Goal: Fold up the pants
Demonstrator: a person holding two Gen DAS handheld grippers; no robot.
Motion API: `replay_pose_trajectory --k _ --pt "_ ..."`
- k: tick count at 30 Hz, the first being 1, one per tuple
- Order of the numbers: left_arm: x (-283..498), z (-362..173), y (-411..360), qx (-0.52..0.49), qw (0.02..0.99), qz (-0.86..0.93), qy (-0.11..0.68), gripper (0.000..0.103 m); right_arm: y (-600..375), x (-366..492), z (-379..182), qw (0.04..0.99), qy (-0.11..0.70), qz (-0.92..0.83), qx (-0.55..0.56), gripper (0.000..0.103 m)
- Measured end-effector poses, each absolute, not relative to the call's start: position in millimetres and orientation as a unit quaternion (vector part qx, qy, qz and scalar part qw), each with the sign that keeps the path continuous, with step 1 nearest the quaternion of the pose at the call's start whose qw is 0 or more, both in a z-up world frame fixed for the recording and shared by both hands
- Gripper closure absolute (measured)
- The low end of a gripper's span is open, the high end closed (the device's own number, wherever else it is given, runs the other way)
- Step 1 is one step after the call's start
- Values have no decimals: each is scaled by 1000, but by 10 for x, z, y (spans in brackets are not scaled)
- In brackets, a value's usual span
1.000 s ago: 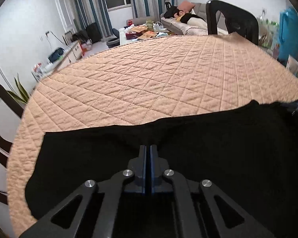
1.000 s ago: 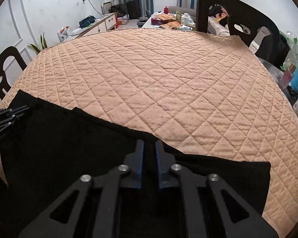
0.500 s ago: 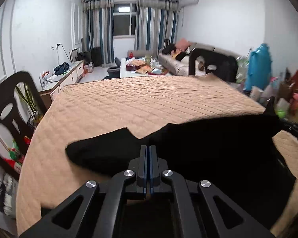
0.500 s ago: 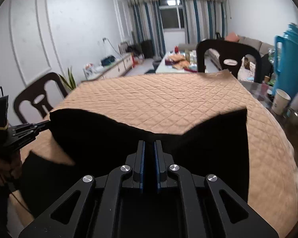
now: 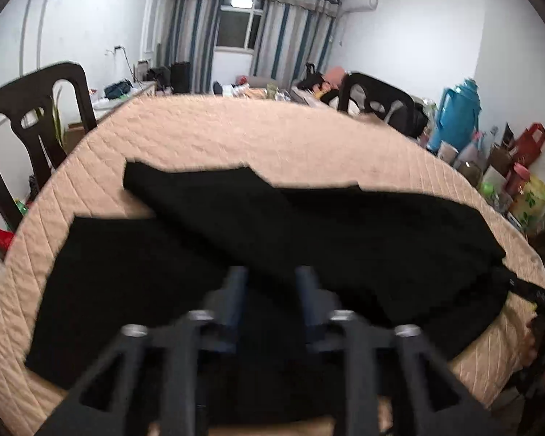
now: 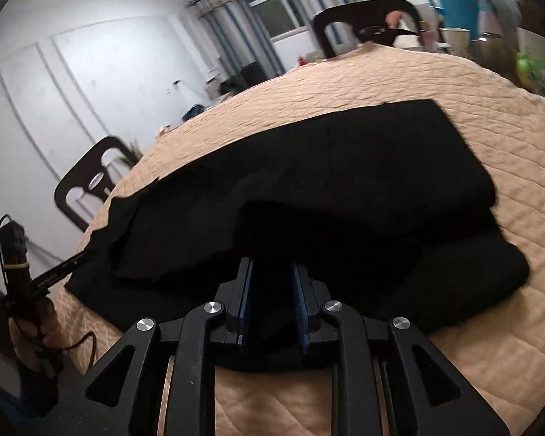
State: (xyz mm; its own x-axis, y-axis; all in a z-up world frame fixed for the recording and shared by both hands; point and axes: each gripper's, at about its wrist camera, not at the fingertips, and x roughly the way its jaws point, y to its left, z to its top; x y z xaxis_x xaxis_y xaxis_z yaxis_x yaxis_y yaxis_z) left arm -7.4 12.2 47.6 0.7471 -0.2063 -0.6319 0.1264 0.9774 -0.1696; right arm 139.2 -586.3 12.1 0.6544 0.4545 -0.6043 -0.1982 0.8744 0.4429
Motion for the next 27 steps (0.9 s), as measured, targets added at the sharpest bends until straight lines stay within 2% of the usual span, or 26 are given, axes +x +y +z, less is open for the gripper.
replay_pose_trajectory --k 1,2,4,12,20,21,22,24,27 --pt "2 526 104 -54 935 -84 340 50 -5898 1392 142 896 368 177 177 62" --pt "45 534 71 -50 936 -84 339 48 -5942 1403 149 897 364 170 184 56" --pt "222 541 -35 -38 935 -80 344 44 -6015 1426 143 897 361 153 206 56" --pt "1037 268 -320 15 917 -23 398 44 -6107 1375 104 891 356 122 255 56" --pt "1233 146 -260 16 903 2 429 43 -6403 1285 51 886 338 83 305 56" --pt "1254 140 -268 23 903 4 429 48 -6403 1270 40 887 339 82 303 56" --pt "1273 144 -280 29 904 7 427 69 -6388 1266 41 889 339 81 298 56" --pt "1260 167 -271 37 905 17 424 94 -6364 1265 48 890 339 79 294 56" --pt "1104 257 -96 -4 913 14 408 96 -6371 1271 45 888 338 82 301 56"
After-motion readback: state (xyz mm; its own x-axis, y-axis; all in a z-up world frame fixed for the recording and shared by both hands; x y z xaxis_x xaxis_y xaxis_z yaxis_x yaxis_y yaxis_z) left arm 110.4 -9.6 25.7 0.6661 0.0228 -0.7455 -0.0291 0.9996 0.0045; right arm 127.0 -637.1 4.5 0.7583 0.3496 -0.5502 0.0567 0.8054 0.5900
